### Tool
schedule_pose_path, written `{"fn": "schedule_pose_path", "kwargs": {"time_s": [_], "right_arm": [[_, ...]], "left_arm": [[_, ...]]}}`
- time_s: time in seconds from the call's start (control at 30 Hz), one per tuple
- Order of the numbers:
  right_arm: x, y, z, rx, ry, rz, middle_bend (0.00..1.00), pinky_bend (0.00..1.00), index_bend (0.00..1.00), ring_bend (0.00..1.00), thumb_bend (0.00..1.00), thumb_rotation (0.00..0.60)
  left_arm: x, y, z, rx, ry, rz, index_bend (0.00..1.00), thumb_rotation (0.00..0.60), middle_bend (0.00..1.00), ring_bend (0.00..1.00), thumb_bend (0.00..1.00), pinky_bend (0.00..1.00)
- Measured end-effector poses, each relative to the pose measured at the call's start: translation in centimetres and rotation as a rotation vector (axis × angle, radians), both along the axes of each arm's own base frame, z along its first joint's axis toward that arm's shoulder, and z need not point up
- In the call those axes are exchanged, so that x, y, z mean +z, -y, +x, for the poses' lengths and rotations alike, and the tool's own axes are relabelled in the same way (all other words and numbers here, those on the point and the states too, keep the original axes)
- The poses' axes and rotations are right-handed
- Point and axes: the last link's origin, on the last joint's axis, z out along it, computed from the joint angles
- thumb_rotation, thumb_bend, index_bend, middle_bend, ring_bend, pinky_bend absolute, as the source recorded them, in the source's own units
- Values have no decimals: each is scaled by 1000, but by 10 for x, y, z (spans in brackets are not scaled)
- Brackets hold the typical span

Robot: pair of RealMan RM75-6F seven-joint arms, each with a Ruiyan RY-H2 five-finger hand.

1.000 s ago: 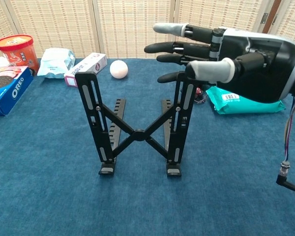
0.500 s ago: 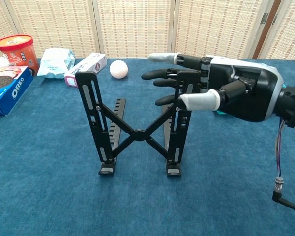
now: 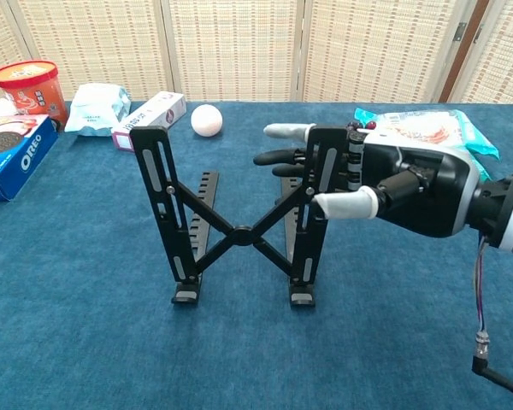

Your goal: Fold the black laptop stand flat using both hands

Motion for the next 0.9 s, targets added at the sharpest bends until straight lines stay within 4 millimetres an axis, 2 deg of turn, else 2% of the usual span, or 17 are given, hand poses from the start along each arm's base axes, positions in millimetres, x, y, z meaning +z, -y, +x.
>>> {"fn": "schedule_pose_path", "kwargs": {"time_s": [0.33, 0.9], "right_arm": [[-13, -3, -6, -32, 12, 38, 152, 162, 0, 31, 39, 600], [-19, -11, -11, -86, 61, 112, 149, 162, 0, 29, 40, 600]], "left_arm": [[0, 0, 1, 0, -1, 0, 172, 600, 207, 166, 193, 64], [-1, -1, 1, 0, -4, -5, 172, 600, 207, 166, 192, 65]]}}
